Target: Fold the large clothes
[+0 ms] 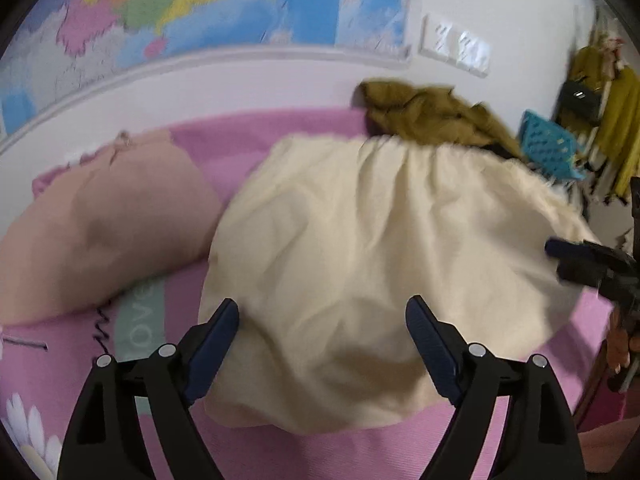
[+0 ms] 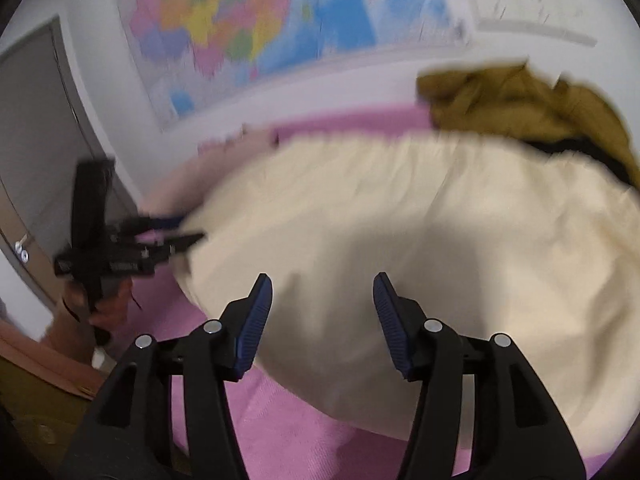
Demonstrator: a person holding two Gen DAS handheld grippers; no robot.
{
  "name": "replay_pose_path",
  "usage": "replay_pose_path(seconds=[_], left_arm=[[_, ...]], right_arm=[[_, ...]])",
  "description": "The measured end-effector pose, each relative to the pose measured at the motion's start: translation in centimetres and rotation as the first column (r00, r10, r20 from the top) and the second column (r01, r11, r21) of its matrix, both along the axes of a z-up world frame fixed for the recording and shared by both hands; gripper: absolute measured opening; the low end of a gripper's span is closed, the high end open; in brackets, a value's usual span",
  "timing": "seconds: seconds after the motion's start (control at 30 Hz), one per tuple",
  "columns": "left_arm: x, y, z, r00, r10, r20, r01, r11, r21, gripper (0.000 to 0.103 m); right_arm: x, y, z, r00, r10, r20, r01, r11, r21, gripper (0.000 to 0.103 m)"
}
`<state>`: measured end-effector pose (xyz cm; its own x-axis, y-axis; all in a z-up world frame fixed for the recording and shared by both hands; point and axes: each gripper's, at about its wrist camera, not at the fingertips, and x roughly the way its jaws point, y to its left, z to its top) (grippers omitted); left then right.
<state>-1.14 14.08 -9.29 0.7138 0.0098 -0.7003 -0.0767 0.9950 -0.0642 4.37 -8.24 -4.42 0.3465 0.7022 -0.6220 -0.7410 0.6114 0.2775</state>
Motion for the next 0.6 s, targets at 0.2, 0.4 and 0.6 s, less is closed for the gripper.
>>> replay_pose_path(seconds=[0.2, 0.4, 0.6], left_arm=[[-0.1, 1.2, -1.0, 0.999, 0.030, -0.016, -0.030, 0.998, -0.053, 0.083], [-1.4, 0.8, 0.2, 0.999, 0.054, 0.010, -0.054, 0.998, -0.028, 0.083], [-1.9, 1.1, -0.1, 0.998, 0.063, -0.001, -0.063, 0.998, -0.027, 0.083]], right_arm=[[0.5, -0.2, -0.9, 0.999, -0.024, -0.041, 0.024, 1.000, -0.003, 0.051], [-2.5, 1.2, 1.5, 0.998, 0.045, 0.049, -0.045, 0.999, 0.014, 0.055], [-3.3, 5.0, 1.0, 0.990, 0.128, 0.065, -0.126, 0.992, -0.029, 0.058]])
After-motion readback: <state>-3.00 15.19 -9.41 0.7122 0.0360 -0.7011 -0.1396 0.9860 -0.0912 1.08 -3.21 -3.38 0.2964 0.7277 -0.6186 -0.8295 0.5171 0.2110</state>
